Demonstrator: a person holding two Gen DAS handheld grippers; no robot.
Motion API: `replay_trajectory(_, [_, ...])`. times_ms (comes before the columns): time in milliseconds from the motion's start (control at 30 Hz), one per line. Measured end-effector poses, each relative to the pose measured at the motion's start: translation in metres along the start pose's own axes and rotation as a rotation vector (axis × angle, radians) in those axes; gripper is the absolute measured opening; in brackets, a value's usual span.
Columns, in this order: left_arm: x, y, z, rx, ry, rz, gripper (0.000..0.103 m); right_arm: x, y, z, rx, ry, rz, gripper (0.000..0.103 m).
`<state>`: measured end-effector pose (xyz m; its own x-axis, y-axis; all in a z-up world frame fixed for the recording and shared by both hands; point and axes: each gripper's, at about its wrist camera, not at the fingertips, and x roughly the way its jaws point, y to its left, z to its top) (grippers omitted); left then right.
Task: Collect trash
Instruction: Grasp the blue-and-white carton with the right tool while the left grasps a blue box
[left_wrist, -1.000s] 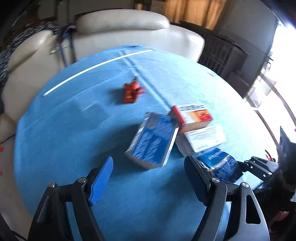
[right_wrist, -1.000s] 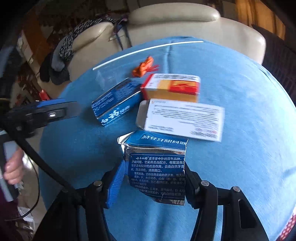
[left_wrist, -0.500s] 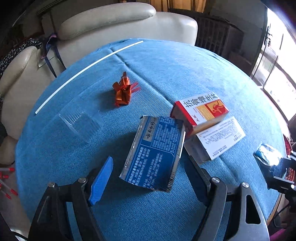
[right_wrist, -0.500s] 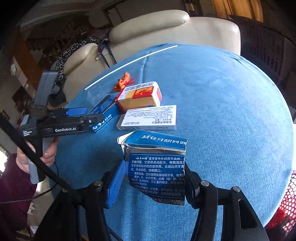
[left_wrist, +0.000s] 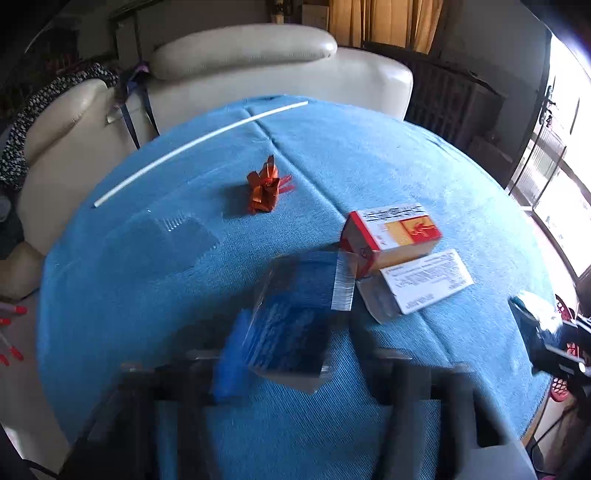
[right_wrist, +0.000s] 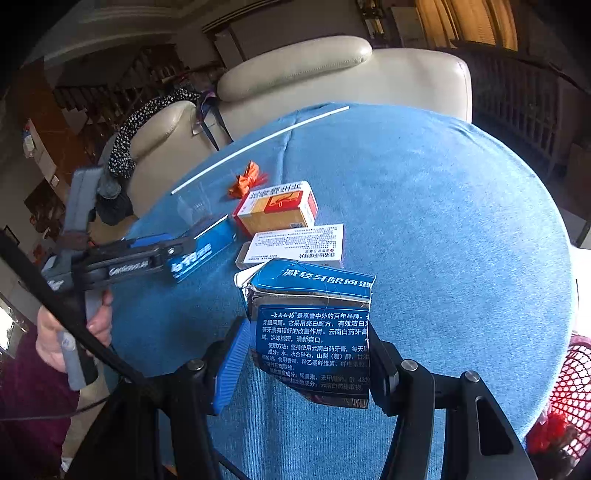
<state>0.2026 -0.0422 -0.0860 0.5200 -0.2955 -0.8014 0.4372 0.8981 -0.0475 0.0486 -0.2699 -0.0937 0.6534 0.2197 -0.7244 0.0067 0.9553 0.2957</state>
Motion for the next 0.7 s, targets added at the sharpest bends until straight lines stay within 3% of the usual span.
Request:
replay_trajectory(167, [-0.011, -0.006, -0.011, -0.008, 0.021, 0.051, 0.017, -0.011, -0.002, -0.002, 0.009, -0.021, 0.001, 0.061])
replay_trajectory(267, [-0.015, 0.003, -0.019, -0.058, 0.031, 0.007, 0.018, -0.017, -0.004, -0.005, 0.015, -0.026, 0.004, 0.061])
replay_trajectory(300, [-0.017, 0.006, -0.02, -0.076, 0.026, 0.003, 0.029, -0.019, -0.005, -0.006, 0.013, -0.029, 0.001, 0.061])
replay_trajectory(333, [-0.02, 0.011, -0.021, -0.1, 0.017, 0.005, 0.05, -0.021, -0.006, -0.008, 0.011, -0.032, -0.003, 0.061])
replay_trajectory(400, [-0.026, 0.018, -0.02, -0.14, -0.022, 0.009, 0.073, -0.023, -0.01, -0.012, 0.016, -0.028, -0.01, 0.061])
replay_trajectory(500, [-0.026, 0.025, -0.015, -0.185, -0.04, -0.001, 0.074, -0.019, -0.02, -0.017, 0.06, -0.009, 0.005, 0.061])
replay_trajectory(700, [0.014, 0.017, -0.009, -0.185, 0.057, 0.047, 0.076, -0.015, -0.015, -0.016, 0.06, -0.001, 0.01, 0.061])
